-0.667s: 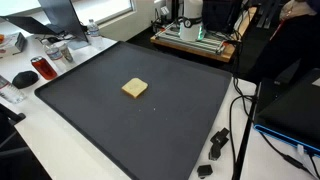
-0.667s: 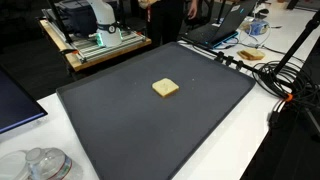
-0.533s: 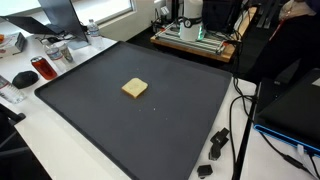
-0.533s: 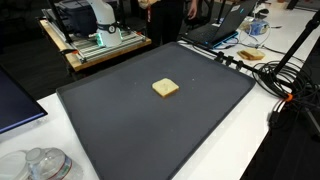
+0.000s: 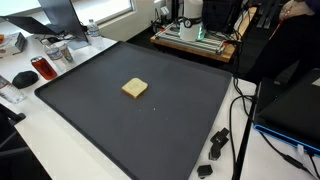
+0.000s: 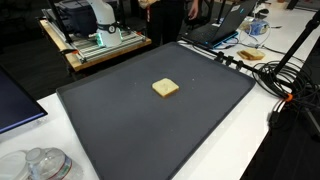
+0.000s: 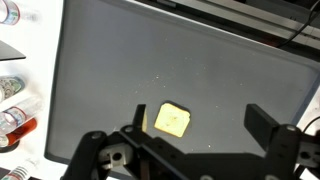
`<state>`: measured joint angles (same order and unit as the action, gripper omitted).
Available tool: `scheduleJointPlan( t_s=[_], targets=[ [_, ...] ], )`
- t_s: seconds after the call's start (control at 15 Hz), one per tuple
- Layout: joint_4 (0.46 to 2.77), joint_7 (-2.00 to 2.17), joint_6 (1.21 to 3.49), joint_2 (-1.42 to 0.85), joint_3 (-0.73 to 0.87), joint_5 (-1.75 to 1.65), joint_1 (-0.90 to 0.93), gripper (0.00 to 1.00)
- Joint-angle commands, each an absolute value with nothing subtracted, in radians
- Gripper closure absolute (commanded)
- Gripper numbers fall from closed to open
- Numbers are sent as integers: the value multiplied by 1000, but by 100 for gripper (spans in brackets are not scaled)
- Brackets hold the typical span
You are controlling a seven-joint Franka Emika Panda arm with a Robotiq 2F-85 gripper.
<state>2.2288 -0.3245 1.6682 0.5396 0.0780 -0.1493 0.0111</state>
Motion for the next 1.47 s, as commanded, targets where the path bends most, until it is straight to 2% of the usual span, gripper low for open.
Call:
scheduleJointPlan(
  t_s=[0.0, 0.27, 0.87, 1.4],
  targets=[
    [2227, -323, 1666, 539, 81, -151, 16, 0],
    [2218, -355, 1702, 546, 61, -114, 63, 0],
    [2166, -467, 1820, 535, -60, 100, 301, 0],
    [2167, -688, 1825, 529, -43, 185, 377, 0]
  ],
)
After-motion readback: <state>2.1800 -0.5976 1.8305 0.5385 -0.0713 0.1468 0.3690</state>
